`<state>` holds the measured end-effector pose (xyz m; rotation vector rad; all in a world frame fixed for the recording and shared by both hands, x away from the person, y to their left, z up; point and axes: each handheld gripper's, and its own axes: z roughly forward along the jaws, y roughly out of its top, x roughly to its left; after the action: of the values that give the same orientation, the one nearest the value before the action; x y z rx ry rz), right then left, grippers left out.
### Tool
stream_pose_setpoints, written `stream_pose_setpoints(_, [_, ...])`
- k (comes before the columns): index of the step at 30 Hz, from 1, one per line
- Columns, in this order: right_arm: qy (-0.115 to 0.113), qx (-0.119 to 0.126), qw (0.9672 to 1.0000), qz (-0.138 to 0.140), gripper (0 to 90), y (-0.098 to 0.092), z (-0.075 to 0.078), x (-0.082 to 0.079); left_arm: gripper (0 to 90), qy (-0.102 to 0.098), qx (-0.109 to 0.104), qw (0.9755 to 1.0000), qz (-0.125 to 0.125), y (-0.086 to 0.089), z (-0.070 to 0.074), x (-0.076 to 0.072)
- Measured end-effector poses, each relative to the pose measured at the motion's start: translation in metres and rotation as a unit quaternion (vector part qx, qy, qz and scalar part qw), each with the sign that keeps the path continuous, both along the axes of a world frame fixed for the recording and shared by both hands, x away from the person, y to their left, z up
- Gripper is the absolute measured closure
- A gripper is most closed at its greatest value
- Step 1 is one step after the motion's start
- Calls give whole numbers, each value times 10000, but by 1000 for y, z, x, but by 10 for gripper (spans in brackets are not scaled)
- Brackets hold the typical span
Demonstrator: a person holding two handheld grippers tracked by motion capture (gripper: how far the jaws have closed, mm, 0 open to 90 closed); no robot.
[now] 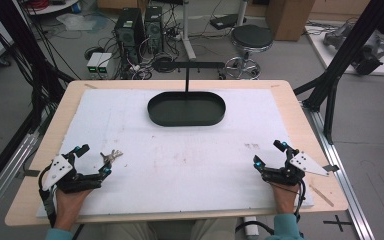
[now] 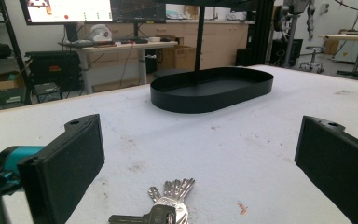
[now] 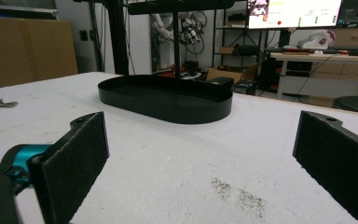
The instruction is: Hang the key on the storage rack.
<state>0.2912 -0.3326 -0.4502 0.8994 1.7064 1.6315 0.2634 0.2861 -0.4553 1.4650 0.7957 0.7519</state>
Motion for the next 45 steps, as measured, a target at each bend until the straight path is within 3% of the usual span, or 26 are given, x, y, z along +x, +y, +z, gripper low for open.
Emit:
stream_pose_setpoints(11, [9,33,10000,2,24,-1,0,1,18,34,39,10000,7,-1,0,1])
stream_pose_setpoints(15, [175,87,9998,0,25,-1,1,3,19,7,53,10000,-29,-1,0,0])
stream_pose_setpoints(18, [219,93,9997,-16,24,-2,1,4,18,32,4,10000,-71,0,1,1])
stream_pose_setpoints(21, [207,68,9998,-9,24,-1,1,4,18,27,101,9999,-73,0,2,1])
stream_pose_setpoints(25, [187,61,9998,-22,24,-1,1,4,18,84,120,9998,-116,3,10,0])
stream_pose_setpoints(27, [208,69,9998,-13,25,-1,1,3,18,115,187,9997,-123,6,19,0])
stream_pose_setpoints(29, [189,46,9998,0,24,-1,1,4,18,267,340,9989,-167,8,29,1])
stream_pose_setpoints(32, [189,52,9998,3,25,-1,1,3,18,481,601,9966,-310,11,44,4])
stream_pose_setpoints(35, [200,53,9998,-4,25,-1,1,3,18,728,887,9921,-500,12,59,7])
stream_pose_setpoints(39, [187,56,9998,-25,25,-1,1,4,19,894,1282,9865,-492,12,74,10])
stream_pose_setpoints(45, [186,46,9998,-16,25,-1,1,3,19,1422,1696,9744,-395,11,89,20])
